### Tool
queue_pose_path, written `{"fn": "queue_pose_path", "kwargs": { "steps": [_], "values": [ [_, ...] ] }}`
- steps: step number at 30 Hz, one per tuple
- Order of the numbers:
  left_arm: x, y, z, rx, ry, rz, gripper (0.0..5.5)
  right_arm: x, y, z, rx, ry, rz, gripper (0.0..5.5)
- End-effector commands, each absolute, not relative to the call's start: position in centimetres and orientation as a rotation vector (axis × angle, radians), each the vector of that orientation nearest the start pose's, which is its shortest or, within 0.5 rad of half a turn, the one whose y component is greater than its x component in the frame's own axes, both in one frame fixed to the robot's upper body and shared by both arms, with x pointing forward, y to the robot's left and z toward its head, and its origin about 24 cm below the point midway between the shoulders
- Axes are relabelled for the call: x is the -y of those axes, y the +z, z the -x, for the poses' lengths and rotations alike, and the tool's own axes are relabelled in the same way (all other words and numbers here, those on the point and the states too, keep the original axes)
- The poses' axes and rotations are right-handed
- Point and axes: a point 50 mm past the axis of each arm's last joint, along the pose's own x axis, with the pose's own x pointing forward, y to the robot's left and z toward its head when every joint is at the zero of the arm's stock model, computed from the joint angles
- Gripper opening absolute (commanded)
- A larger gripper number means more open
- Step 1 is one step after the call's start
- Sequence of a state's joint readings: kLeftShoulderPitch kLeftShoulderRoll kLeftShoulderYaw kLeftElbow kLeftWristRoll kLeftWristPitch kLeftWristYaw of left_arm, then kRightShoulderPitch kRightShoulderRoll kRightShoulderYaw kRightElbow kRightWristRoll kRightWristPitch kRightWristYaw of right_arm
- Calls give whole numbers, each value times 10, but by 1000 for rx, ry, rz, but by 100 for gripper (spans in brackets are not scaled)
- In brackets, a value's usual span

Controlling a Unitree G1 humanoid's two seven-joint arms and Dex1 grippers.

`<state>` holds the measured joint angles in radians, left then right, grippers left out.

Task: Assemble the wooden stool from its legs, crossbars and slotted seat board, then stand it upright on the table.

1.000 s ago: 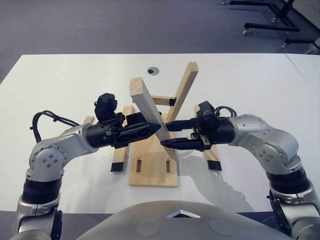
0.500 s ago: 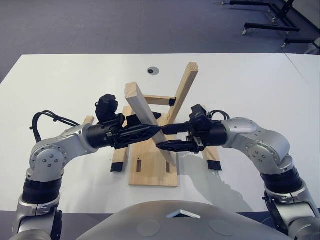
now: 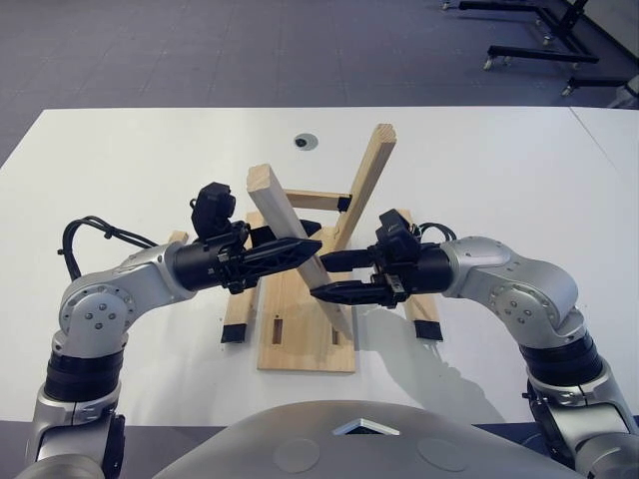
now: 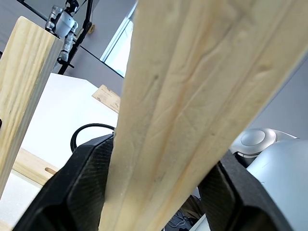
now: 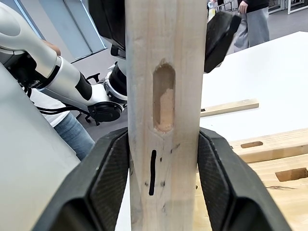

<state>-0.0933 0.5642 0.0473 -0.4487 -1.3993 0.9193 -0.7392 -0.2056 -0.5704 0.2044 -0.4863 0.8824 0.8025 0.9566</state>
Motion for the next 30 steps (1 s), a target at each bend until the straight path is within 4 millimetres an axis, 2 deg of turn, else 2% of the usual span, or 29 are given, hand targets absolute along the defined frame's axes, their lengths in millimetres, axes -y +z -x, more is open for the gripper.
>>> {"fn": "queue_pose_path", "kwargs": {
  "steps": [1, 10, 11, 24, 28, 30],
  "values": [
    [-138, 149, -197, -288, -1478, 710, 250, 108, 138, -207, -265, 1564, -220, 202],
    [-139, 153, -198, -244, -1489, 755, 243, 112, 148, -209, -202, 1552, -264, 202],
    [-140, 154, -198, -242, -1488, 757, 243, 113, 148, -211, -193, 1539, -259, 238],
    [-140, 154, -201, -200, -1454, 719, 206, 129, 150, -215, -156, 1467, -259, 479],
    [-143, 154, -201, -168, -1445, 686, 204, 137, 154, -216, -137, 1451, -291, 539],
    [-146, 154, -200, -148, -1438, 672, 204, 143, 156, -216, -122, 1440, -311, 540]
  ]
}}
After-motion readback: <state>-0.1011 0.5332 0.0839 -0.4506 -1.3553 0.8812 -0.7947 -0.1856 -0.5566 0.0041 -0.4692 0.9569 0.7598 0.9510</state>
